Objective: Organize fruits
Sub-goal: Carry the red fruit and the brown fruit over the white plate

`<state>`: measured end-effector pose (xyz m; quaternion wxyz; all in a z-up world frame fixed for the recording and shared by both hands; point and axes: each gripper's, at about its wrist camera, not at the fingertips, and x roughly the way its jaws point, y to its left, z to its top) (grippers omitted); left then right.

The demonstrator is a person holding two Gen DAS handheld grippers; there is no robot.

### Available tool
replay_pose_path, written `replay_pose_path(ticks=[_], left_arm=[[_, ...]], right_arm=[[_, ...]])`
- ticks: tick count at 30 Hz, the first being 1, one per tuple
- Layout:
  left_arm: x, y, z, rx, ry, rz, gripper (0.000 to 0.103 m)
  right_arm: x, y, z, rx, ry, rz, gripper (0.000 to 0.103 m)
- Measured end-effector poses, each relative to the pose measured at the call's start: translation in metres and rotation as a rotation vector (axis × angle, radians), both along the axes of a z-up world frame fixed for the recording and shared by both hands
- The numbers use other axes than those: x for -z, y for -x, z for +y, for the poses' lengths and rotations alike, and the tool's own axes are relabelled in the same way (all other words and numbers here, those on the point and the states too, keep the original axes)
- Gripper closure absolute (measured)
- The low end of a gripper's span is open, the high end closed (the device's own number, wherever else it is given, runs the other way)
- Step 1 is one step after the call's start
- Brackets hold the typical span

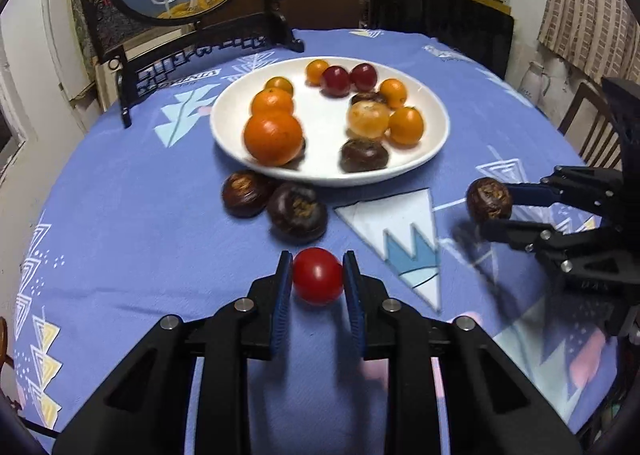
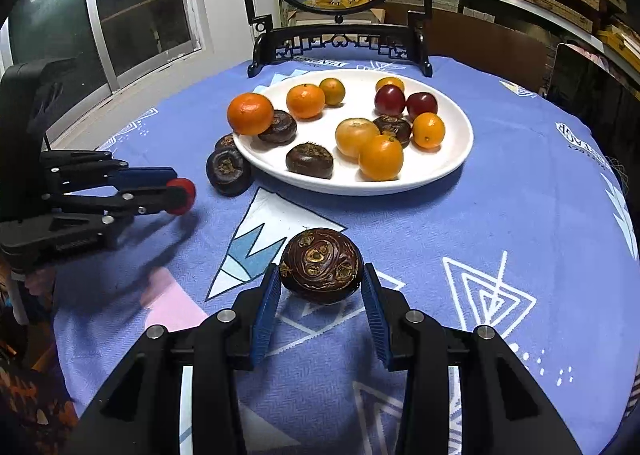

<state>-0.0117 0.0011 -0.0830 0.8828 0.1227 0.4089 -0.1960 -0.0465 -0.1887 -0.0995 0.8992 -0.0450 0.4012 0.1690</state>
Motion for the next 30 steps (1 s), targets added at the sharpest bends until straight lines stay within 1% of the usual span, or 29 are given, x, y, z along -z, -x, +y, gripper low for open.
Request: replay_pose_path(ticks=[3,5,8,11,15,18,22,24,27,29,30], left_arm=[[0.000,-0.001,0.005,-0.002,0.027,0.021,0.078],[-0.006,-0.001,0.003,0.006,0.025,0.003,0.078],[-0.024,-0.010,-0.004,0.009,0.030,-0.050,0.078],[-0.052,-0.023,-0.018,0.004,0.033,-0.157,0.078],[-0.080,-0.046,-0.033,-0.007,0.065,-0.243,0.078],[-0.091,-0.066,-0.045,-0.024,0.073,-0.284,0.078],[-0.091,-0.090,-0.056,-0.041,0.079,-0.303,0.078],[-0.085,-0.103,-0.058,-0.052,0.091,-0.286,0.078],[-0.071,-0.118,-0.057,-0.069,0.104,-0.253,0.078],[-0.060,-0.124,-0.057,-0.073,0.092,-0.230,0.078],[-0.055,-0.127,-0.057,-0.072,0.071,-0.221,0.078]], right_arm=[[-0.001,0.001,0.002,-0.001,-0.010,-0.007,0.062],[-0.003,0.000,0.003,-0.004,-0.008,-0.008,0.062],[-0.012,-0.004,0.004,0.003,0.003,-0.033,0.062],[-0.037,-0.012,0.001,0.015,-0.018,-0.091,0.062],[-0.073,-0.027,-0.007,0.045,-0.058,-0.182,0.062],[-0.094,-0.045,-0.015,0.070,-0.102,-0.231,0.062],[-0.108,-0.072,-0.023,0.104,-0.144,-0.267,0.062],[-0.109,-0.086,-0.024,0.113,-0.149,-0.272,0.062],[-0.103,-0.105,-0.019,0.105,-0.162,-0.256,0.062],[-0.096,-0.112,-0.016,0.101,-0.175,-0.246,0.062],[-0.090,-0.117,-0.016,0.100,-0.195,-0.239,0.062]])
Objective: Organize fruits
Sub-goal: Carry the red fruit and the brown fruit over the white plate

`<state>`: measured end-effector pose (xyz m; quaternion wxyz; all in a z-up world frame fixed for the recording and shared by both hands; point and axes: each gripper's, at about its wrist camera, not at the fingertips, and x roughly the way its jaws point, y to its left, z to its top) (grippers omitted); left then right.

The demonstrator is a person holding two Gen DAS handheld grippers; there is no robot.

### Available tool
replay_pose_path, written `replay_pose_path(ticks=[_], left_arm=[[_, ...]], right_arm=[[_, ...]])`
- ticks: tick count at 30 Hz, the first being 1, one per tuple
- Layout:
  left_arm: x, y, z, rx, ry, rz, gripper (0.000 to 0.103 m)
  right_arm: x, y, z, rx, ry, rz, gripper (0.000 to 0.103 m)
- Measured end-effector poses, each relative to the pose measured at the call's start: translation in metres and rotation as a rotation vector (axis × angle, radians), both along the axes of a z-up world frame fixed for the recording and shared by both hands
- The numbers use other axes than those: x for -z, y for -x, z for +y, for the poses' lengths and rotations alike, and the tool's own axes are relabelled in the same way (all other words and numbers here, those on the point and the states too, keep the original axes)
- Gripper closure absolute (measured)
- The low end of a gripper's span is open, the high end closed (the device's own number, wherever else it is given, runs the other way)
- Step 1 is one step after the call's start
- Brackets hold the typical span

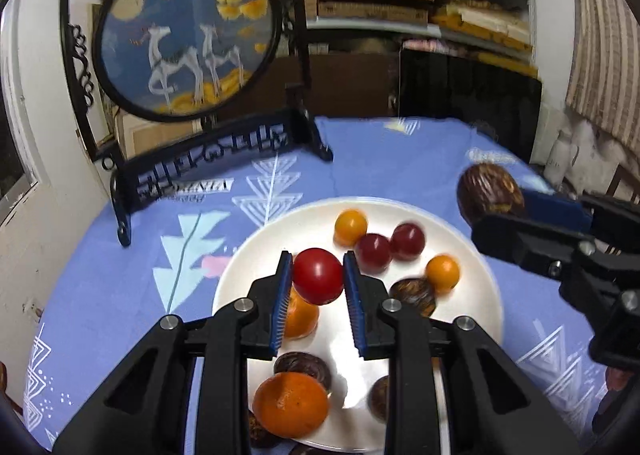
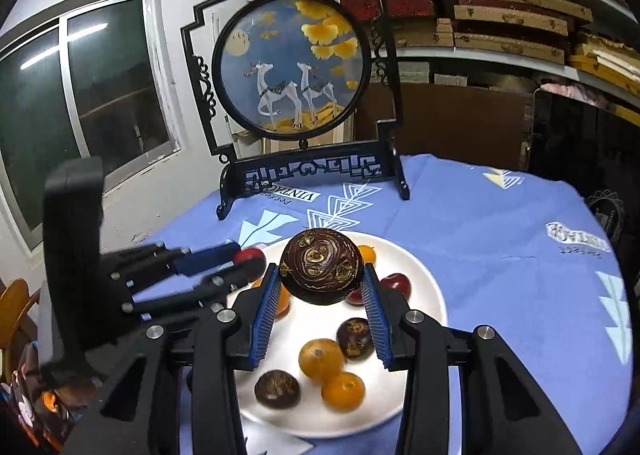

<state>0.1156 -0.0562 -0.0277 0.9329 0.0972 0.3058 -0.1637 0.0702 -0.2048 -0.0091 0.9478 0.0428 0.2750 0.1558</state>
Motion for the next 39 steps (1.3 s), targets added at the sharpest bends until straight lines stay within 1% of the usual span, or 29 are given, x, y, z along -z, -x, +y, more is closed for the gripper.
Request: replay_pose_path(ticks=[1,3,6,14,26,39], left_arm=[[0.003,-0.001,0.001,-0.005,-0.008,0.000,0.078],[0.006,-0.003,0.002,-0.010,-0.014,0.003,0.078],[0.008,-0.003,0.003,-0.011,-0.022,0.003,0.078],[0.012,-0.002,-0.001,-0.006,-0.041,0.003,0.078],[0.013,-0.003,-0.002,-0.007,-0.038,0.005,0.078],[0.013,-0.003,-0.001,-0.009,-0.033,0.000,0.078]], right_arm=[[0.005,-0.002,0.000,0.000,-0.017,0.005,0.062],[0.016,-0.008,0.004,-0.004,-0.001,0.045,0.061],[0.023,-0.009,0.005,0.001,0.005,0.060,0.061],[0.023,-0.010,0.005,0.010,0.004,0.053,0.061],[0.023,-0.010,0.004,0.007,0.004,0.056,0.061],[0.021,-0.008,0.004,0.007,-0.003,0.039,0.061]])
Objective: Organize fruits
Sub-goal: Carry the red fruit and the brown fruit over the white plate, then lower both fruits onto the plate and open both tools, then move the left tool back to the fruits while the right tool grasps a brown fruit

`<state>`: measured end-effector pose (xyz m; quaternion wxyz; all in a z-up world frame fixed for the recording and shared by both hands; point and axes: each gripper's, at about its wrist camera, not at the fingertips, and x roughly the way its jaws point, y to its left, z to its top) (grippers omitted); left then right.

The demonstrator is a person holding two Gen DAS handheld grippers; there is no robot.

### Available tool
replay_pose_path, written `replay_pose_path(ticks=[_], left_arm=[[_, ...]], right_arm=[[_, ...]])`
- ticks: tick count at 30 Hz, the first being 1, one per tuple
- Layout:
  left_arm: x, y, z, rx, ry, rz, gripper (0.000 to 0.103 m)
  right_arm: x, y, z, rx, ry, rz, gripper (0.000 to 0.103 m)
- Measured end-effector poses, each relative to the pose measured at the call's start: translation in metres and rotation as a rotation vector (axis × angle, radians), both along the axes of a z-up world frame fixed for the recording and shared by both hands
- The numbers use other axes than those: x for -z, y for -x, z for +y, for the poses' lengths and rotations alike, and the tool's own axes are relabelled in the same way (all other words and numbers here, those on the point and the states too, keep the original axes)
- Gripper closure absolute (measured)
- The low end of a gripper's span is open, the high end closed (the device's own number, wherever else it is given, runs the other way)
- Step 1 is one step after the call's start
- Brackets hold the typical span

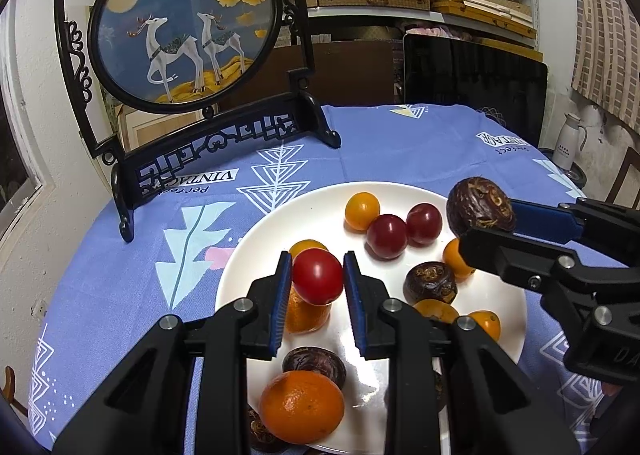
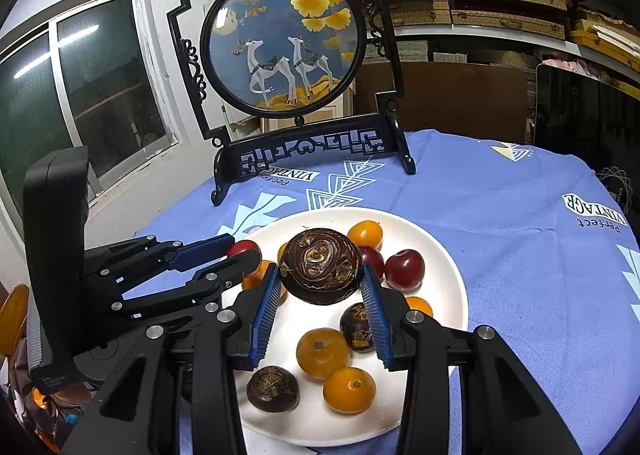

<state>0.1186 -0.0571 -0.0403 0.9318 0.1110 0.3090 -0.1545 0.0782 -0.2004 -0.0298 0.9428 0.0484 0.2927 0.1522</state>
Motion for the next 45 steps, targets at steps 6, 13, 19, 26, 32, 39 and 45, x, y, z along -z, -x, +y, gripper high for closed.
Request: replay_pose_path(ticks=[6,13,19,26,32,39,45], left_arm=[[0.004,-0.002,-0.001,-0.008,-0.004,0.006,0.078],[0.007,-0.005,-0.005,-0.013,-0.011,0.015,0.078],[0.009,-0.006,-0.006,-0.014,-0.014,0.019,0.078],[0.011,-0.007,-0.007,-0.024,-0.017,0.011,0.076],[0.010,-0.006,-0.004,-0.042,-0.020,-0.022,0.033],[0.013,-0.008,-0.004,-0.044,-0.031,-0.021,0.032],[0.011,-0.006,-0.002,-0.039,-0.032,-0.031,0.027]], right_arm=[[0.002,0.000,0.001,0.006,0.003,-0.004,0.061],[0.009,-0.006,0.007,0.011,0.011,0.015,0.061],[0.008,-0.007,0.007,0.013,0.009,0.012,0.061],[0.010,-0.007,0.007,0.029,0.012,0.010,0.058],[0.012,-0.007,-0.012,0.141,-0.017,-0.016,0.022],[0.015,-0.009,-0.015,0.145,-0.034,-0.005,0.022],[0.016,-0.009,-0.014,0.135,-0.033,0.002,0.022]])
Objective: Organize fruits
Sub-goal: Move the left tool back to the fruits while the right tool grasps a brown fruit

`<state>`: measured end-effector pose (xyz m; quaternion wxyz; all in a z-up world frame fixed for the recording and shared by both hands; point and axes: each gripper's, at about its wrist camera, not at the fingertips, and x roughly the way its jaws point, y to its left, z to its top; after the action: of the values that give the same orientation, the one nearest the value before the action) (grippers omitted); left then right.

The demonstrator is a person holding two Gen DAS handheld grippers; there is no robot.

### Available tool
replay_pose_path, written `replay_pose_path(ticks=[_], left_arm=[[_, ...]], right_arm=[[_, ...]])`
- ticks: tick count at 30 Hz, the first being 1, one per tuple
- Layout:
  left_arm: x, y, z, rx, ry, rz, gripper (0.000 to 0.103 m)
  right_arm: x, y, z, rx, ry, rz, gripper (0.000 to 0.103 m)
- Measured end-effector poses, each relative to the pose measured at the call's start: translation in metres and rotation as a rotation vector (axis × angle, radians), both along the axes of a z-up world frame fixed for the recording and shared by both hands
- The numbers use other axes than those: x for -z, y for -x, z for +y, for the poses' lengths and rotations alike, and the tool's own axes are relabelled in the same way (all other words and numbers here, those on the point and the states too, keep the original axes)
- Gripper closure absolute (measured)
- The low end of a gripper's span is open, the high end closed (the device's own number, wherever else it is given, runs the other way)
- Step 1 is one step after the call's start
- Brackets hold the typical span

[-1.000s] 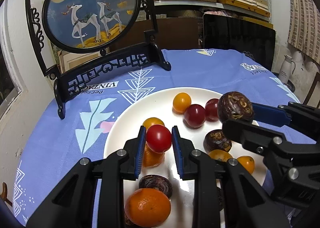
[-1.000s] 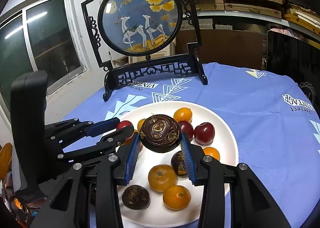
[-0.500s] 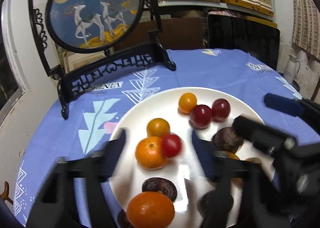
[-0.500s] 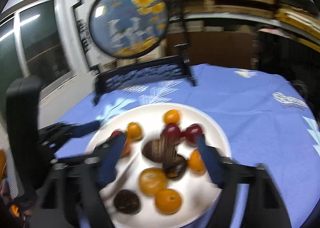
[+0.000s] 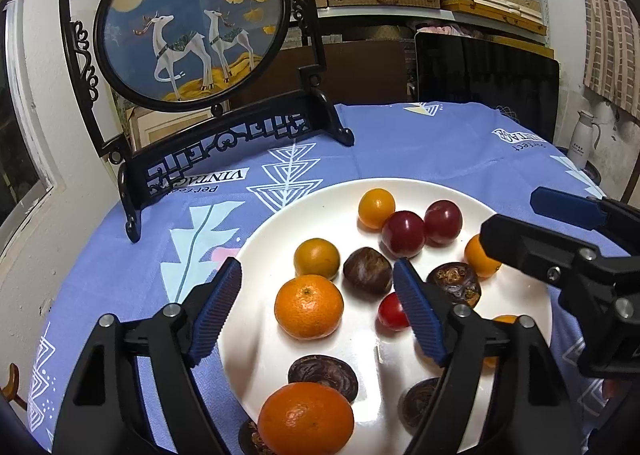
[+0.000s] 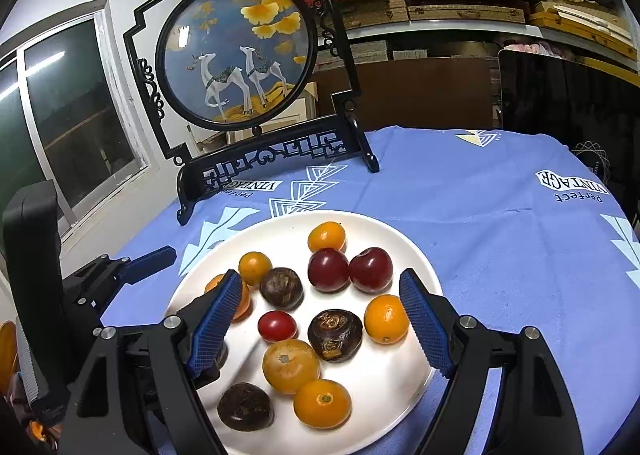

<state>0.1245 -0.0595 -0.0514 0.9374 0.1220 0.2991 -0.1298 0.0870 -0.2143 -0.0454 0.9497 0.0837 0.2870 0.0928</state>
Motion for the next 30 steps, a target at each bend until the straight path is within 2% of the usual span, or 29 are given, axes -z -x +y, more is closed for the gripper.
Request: replay_pose_path(ticks=[5,8,11,13,15,18,21,25,27,29,30], left_arm=[[-0.012,-0.003,0.019,-0.025,0.025,-0.019,0.017],[-0.023,-0.001,0.051,-0.077,0.068,-0.037,0.013],[-0.022,0.006,0.084,-0.089,0.095,-0.022,0.010],[-0.016,0.013,0.105,-0.093,0.085,-0.003,0.010],[-0.009,0.020,0.121,-0.089,0.066,0.006,0.009],[0.002,0.023,0.144,-0.108,0.080,0.021,0.009],[0.005,0.018,0.158,-0.106,0.144,0.057,0.009],[0.001,0.021,0.162,-0.074,0.164,0.053,0.009],[0.000,0.025,0.161,-0.049,0.164,0.047,0.009],[0.001,0.027,0.157,-0.032,0.155,0.049,0.009],[0.002,0.028,0.155,-0.022,0.146,0.050,0.009]], right_arm=[[-0.013,0.015,0.006,0.002,0.016,-0.026,0.022],[-0.013,0.046,0.014,-0.044,0.017,-0.031,0.022],[0.005,0.079,0.037,-0.141,0.031,0.039,0.022],[0.022,0.092,0.053,-0.198,0.046,0.112,0.022],[0.044,0.100,0.078,-0.248,0.104,0.186,0.022],[0.062,0.096,0.104,-0.282,0.144,0.237,0.022],[0.067,0.080,0.116,-0.257,0.135,0.273,0.023],[0.071,0.057,0.119,-0.222,0.105,0.304,0.024],[0.073,0.052,0.122,-0.227,0.087,0.296,0.030],[0.073,0.049,0.125,-0.253,0.083,0.296,0.060],[0.072,0.050,0.126,-0.266,0.089,0.296,0.060]])
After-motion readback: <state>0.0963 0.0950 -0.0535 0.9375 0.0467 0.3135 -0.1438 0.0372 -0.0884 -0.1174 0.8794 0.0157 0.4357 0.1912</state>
